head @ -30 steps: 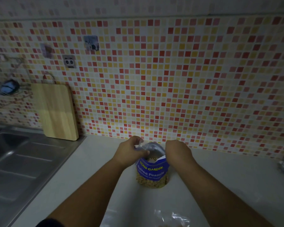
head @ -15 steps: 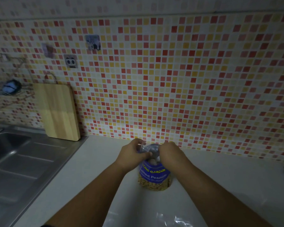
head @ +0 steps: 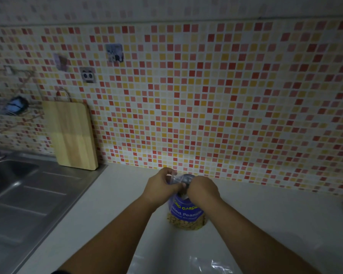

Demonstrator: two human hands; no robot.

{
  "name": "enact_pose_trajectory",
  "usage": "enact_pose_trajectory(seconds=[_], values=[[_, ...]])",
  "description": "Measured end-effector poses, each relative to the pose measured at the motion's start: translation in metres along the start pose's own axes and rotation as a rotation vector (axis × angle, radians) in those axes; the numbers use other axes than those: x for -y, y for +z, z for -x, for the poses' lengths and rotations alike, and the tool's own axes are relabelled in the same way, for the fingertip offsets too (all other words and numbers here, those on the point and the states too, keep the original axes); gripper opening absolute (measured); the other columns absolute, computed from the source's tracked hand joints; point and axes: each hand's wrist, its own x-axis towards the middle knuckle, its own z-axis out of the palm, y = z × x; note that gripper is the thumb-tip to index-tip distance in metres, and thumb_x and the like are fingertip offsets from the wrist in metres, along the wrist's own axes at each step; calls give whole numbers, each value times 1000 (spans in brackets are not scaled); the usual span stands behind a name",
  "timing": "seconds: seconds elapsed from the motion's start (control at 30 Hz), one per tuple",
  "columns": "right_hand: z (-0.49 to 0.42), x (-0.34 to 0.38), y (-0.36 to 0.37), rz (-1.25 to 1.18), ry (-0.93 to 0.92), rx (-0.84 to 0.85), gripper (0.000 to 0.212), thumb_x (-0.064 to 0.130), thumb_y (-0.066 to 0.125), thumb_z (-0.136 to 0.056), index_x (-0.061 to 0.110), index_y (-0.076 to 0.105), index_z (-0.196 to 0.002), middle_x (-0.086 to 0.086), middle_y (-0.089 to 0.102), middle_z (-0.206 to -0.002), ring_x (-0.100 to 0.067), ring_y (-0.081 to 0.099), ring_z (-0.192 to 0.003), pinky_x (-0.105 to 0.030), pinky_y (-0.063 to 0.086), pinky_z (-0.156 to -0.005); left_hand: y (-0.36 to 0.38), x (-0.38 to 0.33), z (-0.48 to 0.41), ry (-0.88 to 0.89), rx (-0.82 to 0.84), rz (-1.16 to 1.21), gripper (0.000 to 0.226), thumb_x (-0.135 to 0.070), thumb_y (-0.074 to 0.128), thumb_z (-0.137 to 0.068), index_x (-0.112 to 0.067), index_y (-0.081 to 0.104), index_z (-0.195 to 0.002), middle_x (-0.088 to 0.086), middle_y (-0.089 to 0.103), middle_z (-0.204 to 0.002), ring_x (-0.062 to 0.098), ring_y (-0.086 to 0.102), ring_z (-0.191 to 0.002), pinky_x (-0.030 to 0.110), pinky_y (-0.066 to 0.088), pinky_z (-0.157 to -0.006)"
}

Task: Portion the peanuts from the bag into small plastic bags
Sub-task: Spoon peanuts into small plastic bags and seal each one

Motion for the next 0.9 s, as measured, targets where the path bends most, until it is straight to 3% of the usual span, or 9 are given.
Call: enact_pose_trajectory(seconds=[0.1, 0.2, 0.33, 0.43, 0.57, 0.67, 0.73, 0.9], values=[[-5, -8, -5, -26, -33, -48, 12, 14, 52, -91, 6, 61, -93, -10, 62, -92, -25, 58, -82, -30, 44, -67, 0, 0, 1, -8, 16, 32, 35, -22, 77, -73, -23, 57, -101, 5, 70, -101, 20, 68, -91, 43, 57, -84], [-13, -21, -10, -30, -66, -41, 32, 17, 50, -91, 7, 43, -62, -4, 42, -64, -18, 44, -57, -26, 37, -52, -1, -1, 2, -35, 33, 62, 36, -23, 77, -74, -21, 57, -104, 6, 69, -101, 22, 68, -92, 42, 58, -84], [-16, -34, -24, 41, -137, -31, 12, 16, 48, -89, 9, 57, -86, 1, 43, -67, -12, 44, -59, -23, 38, -56, -4, -2, 3, -57, 56, 143, 30, -26, 78, -73, -24, 59, -96, 8, 69, -101, 25, 67, -95, 45, 56, -87], [-20, -35, -34, 277, -125, 41, 22, 18, 49, -91, 12, 65, -105, -5, 55, -87, -20, 56, -83, -26, 46, -71, -9, -3, -1, -68, 32, 166, 30, -30, 79, -71, -22, 61, -94, 8, 69, -101, 27, 66, -97, 47, 55, -88], [-23, -46, -36, 452, -144, 41, 9, 18, 48, -90, 16, 56, -90, -8, 60, -96, -23, 52, -83, -26, 41, -73, -17, -6, -6, -35, -90, 126, 33, -33, 81, -64, -22, 62, -88, 8, 68, -97, 25, 64, -89, 42, 53, -82], [-30, -53, -38, 515, -118, 63, 29, 17, 44, -94, 11, 62, -116, -10, 60, -119, -25, 57, -95, -30, 44, -81, -21, -5, -6, 24, -81, -88, 37, -25, 82, -68, -19, 62, -98, 2, 66, -94, 19, 63, -84, 29, 50, -75], [-30, -55, -44, 523, -80, 78, 35, 19, 43, -96, 10, 56, -127, -9, 59, -118, -23, 54, -93, -30, 43, -81, -22, -6, -3, 66, -41, -236, 45, -24, 82, -67, -18, 61, -107, -1, 63, -95, 16, 60, -85, 22, 47, -69], [-29, -54, -64, 517, -27, 81, 41, 19, 41, -97, 9, 44, -137, -11, 52, -128, -23, 53, -112, -31, 44, -93, -17, -11, -1, 99, 15, -362, 52, -20, 83, -66, -21, 60, -112, -4, 60, -104, 14, 58, -92, 22, 48, -69]])
